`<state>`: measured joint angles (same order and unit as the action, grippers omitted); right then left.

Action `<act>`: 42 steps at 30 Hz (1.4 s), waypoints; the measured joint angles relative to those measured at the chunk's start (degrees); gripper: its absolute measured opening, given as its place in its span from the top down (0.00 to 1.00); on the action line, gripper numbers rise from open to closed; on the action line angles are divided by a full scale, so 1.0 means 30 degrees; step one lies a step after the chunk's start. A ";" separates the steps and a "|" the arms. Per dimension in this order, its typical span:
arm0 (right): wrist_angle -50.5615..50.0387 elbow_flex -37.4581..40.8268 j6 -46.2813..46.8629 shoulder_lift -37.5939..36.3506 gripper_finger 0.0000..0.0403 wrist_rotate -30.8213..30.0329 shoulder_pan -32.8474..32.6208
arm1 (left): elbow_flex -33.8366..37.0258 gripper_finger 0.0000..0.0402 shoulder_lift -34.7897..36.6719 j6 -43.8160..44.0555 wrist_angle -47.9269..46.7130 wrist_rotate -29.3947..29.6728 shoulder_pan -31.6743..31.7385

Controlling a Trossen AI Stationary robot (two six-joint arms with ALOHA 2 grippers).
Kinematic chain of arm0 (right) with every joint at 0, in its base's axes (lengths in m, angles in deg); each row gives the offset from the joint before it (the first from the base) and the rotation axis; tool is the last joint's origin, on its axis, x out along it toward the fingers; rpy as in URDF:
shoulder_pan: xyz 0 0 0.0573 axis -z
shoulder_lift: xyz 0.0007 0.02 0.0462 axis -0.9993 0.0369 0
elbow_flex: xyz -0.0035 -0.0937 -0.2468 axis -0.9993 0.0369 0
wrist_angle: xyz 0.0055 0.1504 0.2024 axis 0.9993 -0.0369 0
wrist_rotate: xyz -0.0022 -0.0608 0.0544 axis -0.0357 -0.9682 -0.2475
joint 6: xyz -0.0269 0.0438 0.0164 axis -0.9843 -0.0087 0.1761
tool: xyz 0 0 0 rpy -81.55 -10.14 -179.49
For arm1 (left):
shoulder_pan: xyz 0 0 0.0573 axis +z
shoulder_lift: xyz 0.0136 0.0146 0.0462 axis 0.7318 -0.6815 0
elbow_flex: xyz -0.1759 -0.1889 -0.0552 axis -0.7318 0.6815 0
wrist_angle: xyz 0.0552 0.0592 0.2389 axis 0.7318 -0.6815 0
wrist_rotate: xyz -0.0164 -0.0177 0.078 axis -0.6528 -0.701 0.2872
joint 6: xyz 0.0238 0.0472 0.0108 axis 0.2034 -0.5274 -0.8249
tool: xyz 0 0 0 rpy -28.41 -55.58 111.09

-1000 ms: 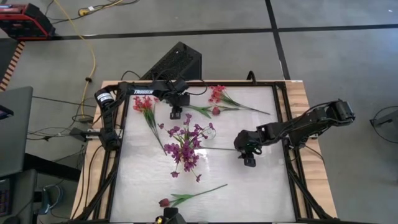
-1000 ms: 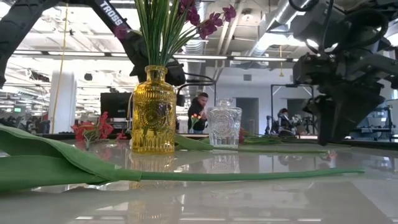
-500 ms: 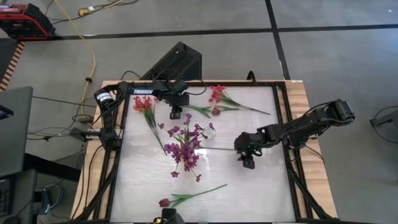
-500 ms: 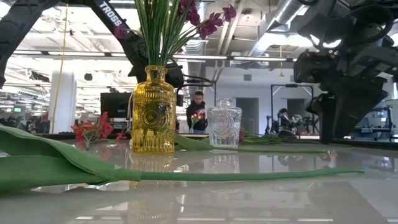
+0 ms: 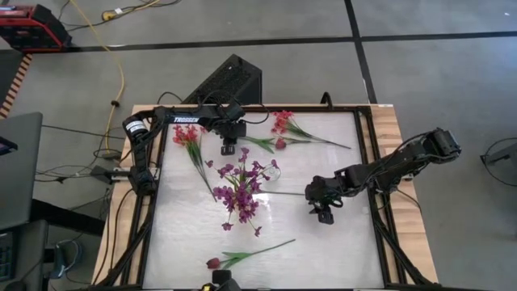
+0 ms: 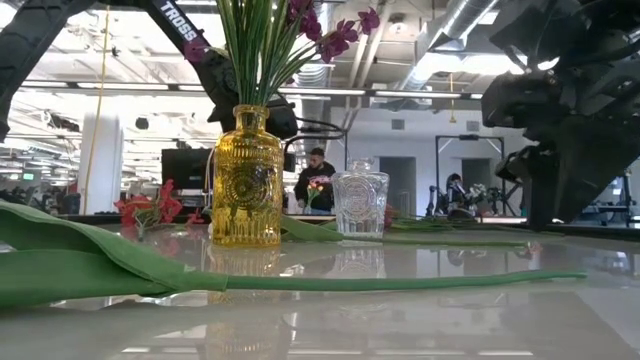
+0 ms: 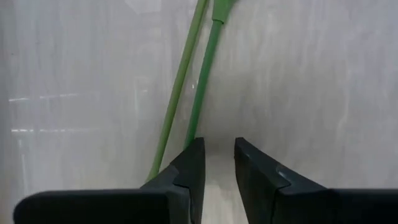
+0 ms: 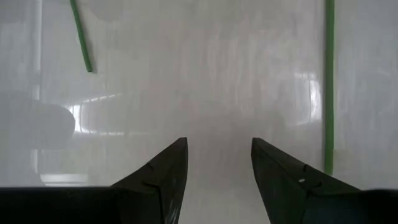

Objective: Sort flowers into vase by color
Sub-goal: Put the top red tulip into the yellow vase

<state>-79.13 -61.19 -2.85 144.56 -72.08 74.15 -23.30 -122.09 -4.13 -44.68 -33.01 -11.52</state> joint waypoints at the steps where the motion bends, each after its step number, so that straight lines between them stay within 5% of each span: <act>1: 0.0000 0.0000 -0.0007 0.0000 0.50 0.0000 -0.0041 | -0.0161 0.82 0.0000 -0.0035 -0.0253 0.0181 -0.0067; 11: -0.0022 0.0000 -0.0189 0.0000 0.50 0.0000 0.0386 | -0.0795 0.73 0.0007 -0.1029 -0.0472 0.1753 -0.0076; 42: 0.0590 0.0000 -0.0197 0.0000 0.50 0.0000 0.0379 | 0.0397 0.73 0.0065 -0.2195 0.2114 -0.0635 0.0929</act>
<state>-77.36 -61.19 -3.44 144.56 -72.08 75.29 -22.11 -121.89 -10.71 -38.33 -34.91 -8.73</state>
